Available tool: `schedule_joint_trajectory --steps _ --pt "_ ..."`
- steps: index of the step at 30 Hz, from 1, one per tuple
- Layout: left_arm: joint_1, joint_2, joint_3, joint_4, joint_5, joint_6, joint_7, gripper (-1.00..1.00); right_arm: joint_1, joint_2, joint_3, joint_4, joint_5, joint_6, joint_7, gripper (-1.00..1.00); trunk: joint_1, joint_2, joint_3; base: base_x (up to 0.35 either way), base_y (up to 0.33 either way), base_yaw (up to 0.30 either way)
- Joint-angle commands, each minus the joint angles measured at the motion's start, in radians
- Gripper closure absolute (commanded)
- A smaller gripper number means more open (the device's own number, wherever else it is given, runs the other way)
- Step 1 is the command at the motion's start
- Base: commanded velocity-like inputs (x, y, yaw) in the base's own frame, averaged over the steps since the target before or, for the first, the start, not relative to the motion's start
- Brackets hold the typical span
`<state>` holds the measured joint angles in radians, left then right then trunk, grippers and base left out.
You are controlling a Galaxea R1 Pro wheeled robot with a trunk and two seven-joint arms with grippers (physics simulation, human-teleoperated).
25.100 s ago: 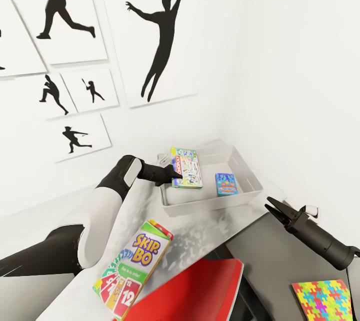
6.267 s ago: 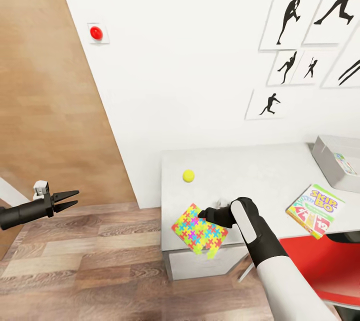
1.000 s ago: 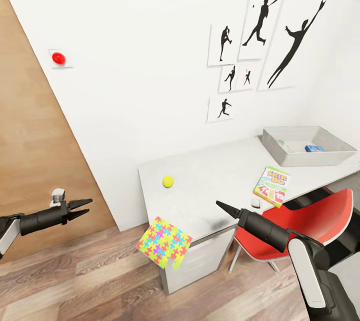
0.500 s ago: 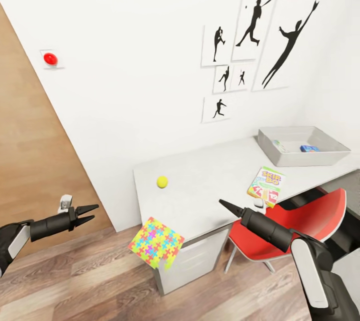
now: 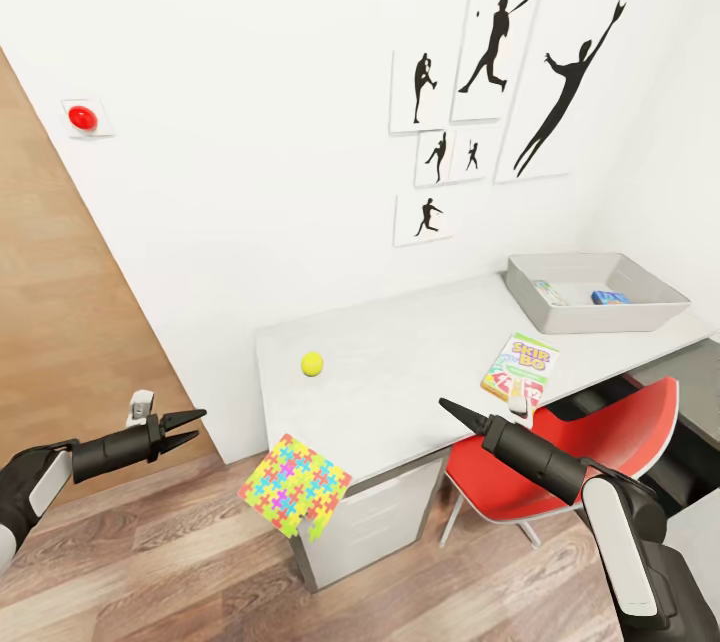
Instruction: Put all the toys in the child's room - the three board games (two on the bed and one on the table), the two jigsaw puzzles on the table, and the tennis ball on the table - inside the toy box on the table in the child's room.
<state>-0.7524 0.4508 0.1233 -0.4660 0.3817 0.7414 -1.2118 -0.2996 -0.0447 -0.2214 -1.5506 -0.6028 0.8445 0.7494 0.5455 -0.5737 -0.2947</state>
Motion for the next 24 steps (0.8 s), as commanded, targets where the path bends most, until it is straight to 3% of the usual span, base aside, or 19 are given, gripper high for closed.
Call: schedule_joint_trajectory --steps 1,6,17,24 --pt "-0.001 0.0 0.0 0.0 0.003 0.008 -0.002 -1.0 -0.001 0.0 -0.001 0.0 -0.001 0.005 0.002 -1.0 0.0 -0.001 -0.001 0.0 -0.013 0.0" --pt "-0.001 -0.001 0.002 0.0 0.002 0.012 -0.003 -1.0 -0.001 -0.001 -0.002 0.0 0.0 0.005 0.001 -1.0 0.0 -0.001 -0.001 0.0 -0.005 0.0" --pt "-0.001 -0.002 0.001 0.007 0.007 0.028 0.001 -1.0 -0.001 -0.001 -0.003 0.0 -0.001 0.007 0.001 -1.0 0.042 -0.078 -0.036 0.0 0.0 0.0" --pt "-0.001 -0.004 0.002 0.055 0.005 0.027 0.004 -1.0 -0.001 -0.001 -0.003 0.0 -0.002 0.01 0.001 -1.0 0.069 -0.127 -0.058 0.0 0.0 0.0"
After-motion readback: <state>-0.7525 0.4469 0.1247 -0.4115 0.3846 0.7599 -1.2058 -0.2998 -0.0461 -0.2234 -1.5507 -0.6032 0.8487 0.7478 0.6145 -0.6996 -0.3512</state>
